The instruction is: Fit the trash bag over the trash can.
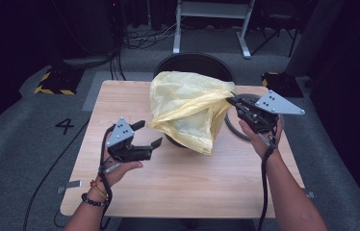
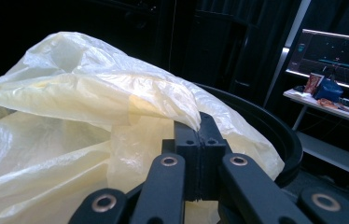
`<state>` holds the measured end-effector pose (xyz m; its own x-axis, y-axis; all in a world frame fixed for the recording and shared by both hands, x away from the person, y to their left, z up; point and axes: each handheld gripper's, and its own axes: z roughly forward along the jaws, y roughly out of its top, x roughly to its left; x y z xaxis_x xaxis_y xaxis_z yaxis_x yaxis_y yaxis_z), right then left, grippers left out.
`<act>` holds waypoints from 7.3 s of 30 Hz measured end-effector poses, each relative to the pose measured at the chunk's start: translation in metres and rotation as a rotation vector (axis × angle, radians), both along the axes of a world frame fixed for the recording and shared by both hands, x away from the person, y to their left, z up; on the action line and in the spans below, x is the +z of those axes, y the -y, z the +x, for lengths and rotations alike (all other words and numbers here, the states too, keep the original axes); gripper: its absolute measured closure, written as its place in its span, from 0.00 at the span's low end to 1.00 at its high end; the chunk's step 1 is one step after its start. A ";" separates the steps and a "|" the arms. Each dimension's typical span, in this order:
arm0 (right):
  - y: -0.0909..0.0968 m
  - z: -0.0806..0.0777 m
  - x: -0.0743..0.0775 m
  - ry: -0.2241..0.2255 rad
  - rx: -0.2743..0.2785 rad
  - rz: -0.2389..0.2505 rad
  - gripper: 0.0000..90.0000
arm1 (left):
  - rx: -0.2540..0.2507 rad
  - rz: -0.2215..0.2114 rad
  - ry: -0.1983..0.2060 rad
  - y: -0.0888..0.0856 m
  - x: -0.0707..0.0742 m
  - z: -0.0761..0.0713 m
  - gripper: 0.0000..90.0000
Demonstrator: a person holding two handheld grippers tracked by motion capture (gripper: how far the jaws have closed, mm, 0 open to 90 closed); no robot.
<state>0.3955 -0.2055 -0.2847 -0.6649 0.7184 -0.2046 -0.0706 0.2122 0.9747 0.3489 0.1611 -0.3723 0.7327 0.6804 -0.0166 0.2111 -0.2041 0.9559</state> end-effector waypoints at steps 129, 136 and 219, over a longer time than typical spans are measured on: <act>0.044 0.075 -0.007 -0.220 -0.074 0.200 0.48 | 0.281 0.106 -0.011 0.000 0.030 0.137 0.61; 0.032 0.086 -0.003 -0.291 -0.113 0.140 0.47 | 0.279 0.121 -0.017 0.002 0.028 0.139 0.64; 0.052 0.120 0.011 -0.297 -0.107 0.017 1.00 | 0.153 0.140 0.077 -0.031 0.079 0.135 1.00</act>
<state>0.5154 -0.2573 -0.2733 -0.6143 0.7891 -0.0004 0.2394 0.1868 0.9528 0.4843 0.1925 -0.2928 0.6163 0.7754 0.1379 0.1775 -0.3074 0.9349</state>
